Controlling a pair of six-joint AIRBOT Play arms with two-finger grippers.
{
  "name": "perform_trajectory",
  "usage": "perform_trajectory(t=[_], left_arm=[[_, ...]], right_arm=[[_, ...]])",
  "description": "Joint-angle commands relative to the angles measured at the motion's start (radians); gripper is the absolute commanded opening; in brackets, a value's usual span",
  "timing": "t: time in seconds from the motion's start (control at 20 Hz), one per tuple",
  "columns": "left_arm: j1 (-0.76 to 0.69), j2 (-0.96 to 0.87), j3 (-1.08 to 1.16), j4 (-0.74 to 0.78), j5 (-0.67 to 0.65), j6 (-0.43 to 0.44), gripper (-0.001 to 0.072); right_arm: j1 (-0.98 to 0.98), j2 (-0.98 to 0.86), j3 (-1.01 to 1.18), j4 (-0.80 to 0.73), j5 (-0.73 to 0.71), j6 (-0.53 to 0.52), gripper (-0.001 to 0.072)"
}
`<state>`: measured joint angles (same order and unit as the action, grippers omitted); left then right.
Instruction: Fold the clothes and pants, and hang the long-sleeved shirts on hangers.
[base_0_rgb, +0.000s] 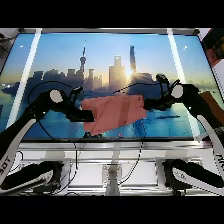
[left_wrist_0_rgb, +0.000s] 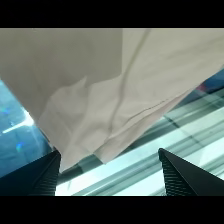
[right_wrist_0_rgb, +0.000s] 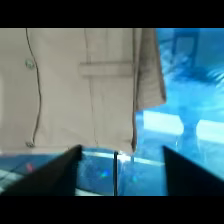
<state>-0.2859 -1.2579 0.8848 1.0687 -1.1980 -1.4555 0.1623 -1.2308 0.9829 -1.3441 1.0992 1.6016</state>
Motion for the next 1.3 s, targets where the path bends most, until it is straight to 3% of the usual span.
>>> perform_trajectory(t=[0.0, 0.15, 0.2, 0.25, 0.5, 0.65, 0.85, 0.9, 1.0, 1.1, 1.2, 1.25], left_arm=[[0.011, 0.002, 0.01, 0.007, -0.003, 0.005, 0.0678], [0.054, 0.024, 0.072, 0.039, -0.003, 0.004, 0.0347], [0.073, 0.042, 0.103, 0.042, -0.003, 0.005, 0.0194], [0.09, 0.063, 0.132, 0.042, -0.003, 0.005, 0.0127], [0.14, 0.195, 0.198, 0.048, 0.012, 0.004, 0.0127], [0.14, 0.237, 0.198, 0.057, 0.011, 0.004, 0.0127], [0.14, 0.239, 0.198, 0.057, 0.011, 0.004, 0.0127], [0.14, 0.239, 0.198, 0.058, 0.012, 0.004, 0.0127], [0.14, 0.239, 0.198, 0.057, 0.016, 0.004, 0.0127], [0.14, 0.239, 0.198, 0.057, 0.021, 0.004, 0.0127], [0.14, 0.239, 0.198, 0.057, 0.032, 0.004, 0.0127], [0.14, 0.239, 0.198, 0.057, 0.035, 0.004, 0.0127]], right_arm=[[-0.001, 0.002, 0.112, -0.101, 0.005, 0.002, 0.0306], [-0.037, 0.017, 0.344, -0.326, -0.001, 0.002, 0.0029], [-0.072, 0.024, 0.421, -0.392, -0.008, 0.003, 0.002], [-0.124, 0.033, 0.5, -0.45, -0.012, 0.003, 0.002], [-0.512, 0.094, 0.713, -0.557, 0.002, 0.02, 0.0019], [-0.742, 0.108, 0.712, -0.536, 0.068, 0.072, 0.0019], [-0.848, 0.108, 0.552, -0.493, 0.068, 0.09, 0.0018], [-0.848, 0.107, 0.484, -0.441, 0.08, 0.053, 0.0018], [-0.847, 0.097, 0.361, -0.253, 0.182, -0.119, 0.0017], [-0.847, 0.088, 0.24, 0.024, 0.317, -0.31, 0.0016], [-0.847, 0.088, 0.106, 0.306, 0.347, -0.448, 0.0019], [-0.846, 0.088, 0.037, 0.406, 0.321, -0.465, 0.0108]])
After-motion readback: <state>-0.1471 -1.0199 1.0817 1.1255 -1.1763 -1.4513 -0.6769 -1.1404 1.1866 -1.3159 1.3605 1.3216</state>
